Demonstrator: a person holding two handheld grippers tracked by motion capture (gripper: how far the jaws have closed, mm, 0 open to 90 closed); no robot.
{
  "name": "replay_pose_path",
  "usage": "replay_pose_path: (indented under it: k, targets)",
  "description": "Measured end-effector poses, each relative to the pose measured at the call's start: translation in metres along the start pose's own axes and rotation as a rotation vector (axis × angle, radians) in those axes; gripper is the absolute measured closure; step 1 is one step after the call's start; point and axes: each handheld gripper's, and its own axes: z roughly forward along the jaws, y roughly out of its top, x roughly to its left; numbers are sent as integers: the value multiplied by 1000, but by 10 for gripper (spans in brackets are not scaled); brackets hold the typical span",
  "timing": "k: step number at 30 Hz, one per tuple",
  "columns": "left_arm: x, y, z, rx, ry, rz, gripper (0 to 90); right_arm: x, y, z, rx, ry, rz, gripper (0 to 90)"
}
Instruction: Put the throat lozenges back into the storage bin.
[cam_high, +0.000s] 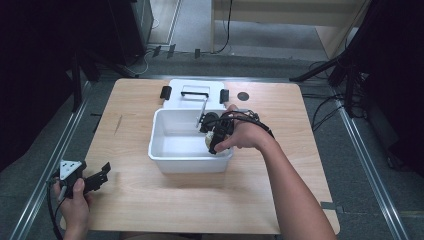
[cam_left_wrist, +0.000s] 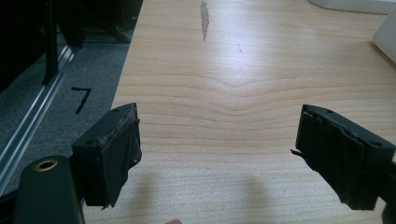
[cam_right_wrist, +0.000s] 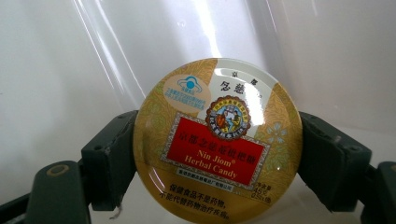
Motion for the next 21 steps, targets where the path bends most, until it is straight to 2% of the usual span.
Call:
replay_pose_path:
  k: [5, 12, 19, 21]
  targets:
    - [0, 0, 0, 1, -1, 0, 147, 0, 1, 3, 29, -40, 15, 216]
    - [0, 0, 0, -1, -3, -3, 147, 0, -1, 2, 18, -34, 16, 233]
    - [0, 0, 0, -1, -3, -2, 147, 0, -6, -3, -17, -31, 42, 211]
    - [0, 0, 0, 0, -2, -1, 147, 0, -7, -10, -46, -34, 60, 188]
